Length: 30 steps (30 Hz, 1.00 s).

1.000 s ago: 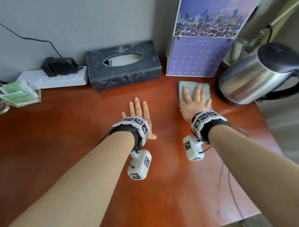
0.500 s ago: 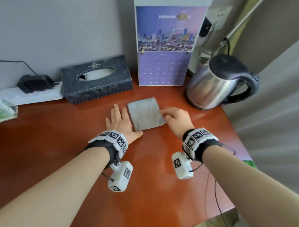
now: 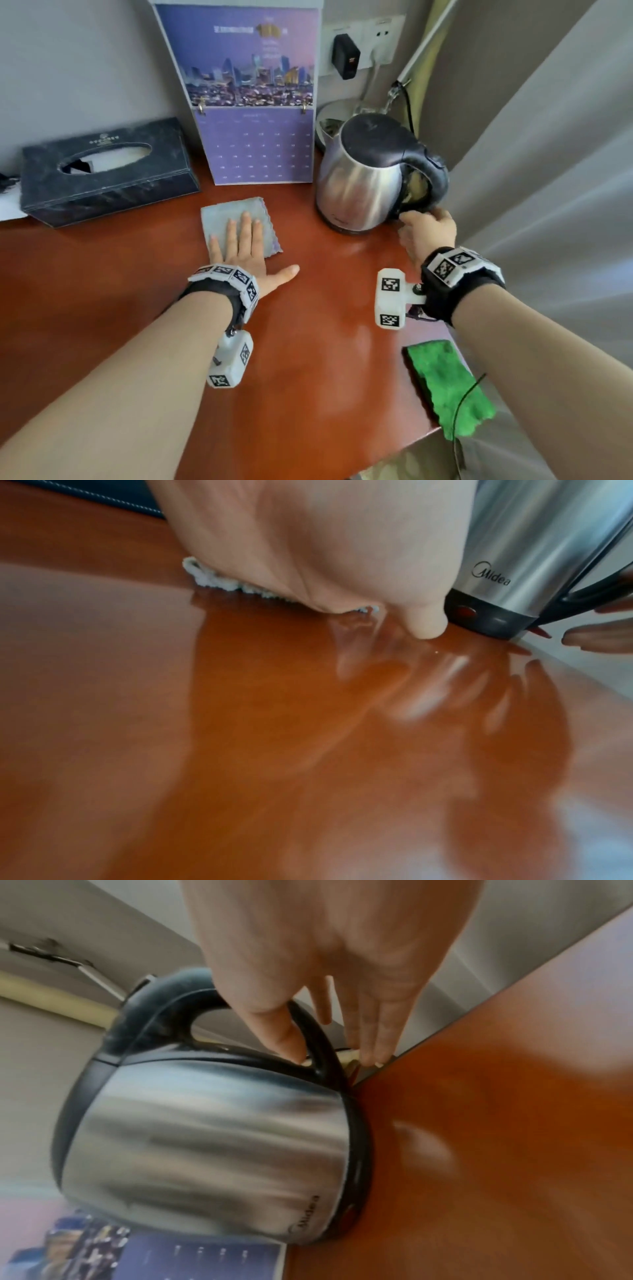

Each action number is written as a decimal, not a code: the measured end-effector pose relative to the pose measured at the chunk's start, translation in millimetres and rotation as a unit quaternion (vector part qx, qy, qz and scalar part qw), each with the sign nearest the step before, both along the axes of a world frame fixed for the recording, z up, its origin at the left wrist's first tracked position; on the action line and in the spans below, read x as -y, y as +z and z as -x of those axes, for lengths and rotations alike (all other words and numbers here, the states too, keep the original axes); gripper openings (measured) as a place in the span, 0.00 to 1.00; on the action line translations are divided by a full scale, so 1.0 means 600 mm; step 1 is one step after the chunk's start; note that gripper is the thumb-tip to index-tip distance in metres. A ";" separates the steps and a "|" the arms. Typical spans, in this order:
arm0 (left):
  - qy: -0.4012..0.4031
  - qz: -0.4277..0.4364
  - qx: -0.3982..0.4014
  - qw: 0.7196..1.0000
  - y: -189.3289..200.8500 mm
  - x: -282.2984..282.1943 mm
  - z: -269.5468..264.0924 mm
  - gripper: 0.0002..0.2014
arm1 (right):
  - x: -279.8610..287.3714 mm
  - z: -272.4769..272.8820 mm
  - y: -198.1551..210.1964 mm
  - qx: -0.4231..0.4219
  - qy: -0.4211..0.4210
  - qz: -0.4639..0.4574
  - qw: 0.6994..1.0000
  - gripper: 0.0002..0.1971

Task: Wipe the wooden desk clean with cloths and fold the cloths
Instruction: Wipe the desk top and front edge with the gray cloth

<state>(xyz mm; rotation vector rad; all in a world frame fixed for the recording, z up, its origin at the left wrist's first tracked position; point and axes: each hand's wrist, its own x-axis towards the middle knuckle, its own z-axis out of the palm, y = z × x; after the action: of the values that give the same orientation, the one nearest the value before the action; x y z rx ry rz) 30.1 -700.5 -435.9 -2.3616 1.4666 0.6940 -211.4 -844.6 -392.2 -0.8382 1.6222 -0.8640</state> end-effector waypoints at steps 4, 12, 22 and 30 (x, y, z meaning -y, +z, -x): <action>-0.014 0.030 0.003 0.999 -0.006 0.037 0.023 0.56 | 0.023 -0.015 0.008 0.002 -0.012 0.010 1.000 0.16; -0.082 0.051 0.004 0.995 -0.016 0.018 0.073 0.58 | 0.031 0.002 0.009 -0.099 -0.041 0.068 0.992 0.21; -0.098 0.070 -0.020 0.992 -0.020 0.125 0.146 0.59 | 0.105 0.086 0.056 -0.152 -0.061 0.094 0.982 0.22; -0.117 0.105 -0.005 0.988 -0.027 0.204 0.187 0.58 | 0.120 0.133 0.078 -0.138 -0.093 0.054 0.985 0.16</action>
<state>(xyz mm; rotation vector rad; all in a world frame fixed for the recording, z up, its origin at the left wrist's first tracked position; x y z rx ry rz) -82.2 -822.9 -452.0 -2.2798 1.8645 0.5158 -291.5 -916.5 -345.2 -0.9236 1.9335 -1.0076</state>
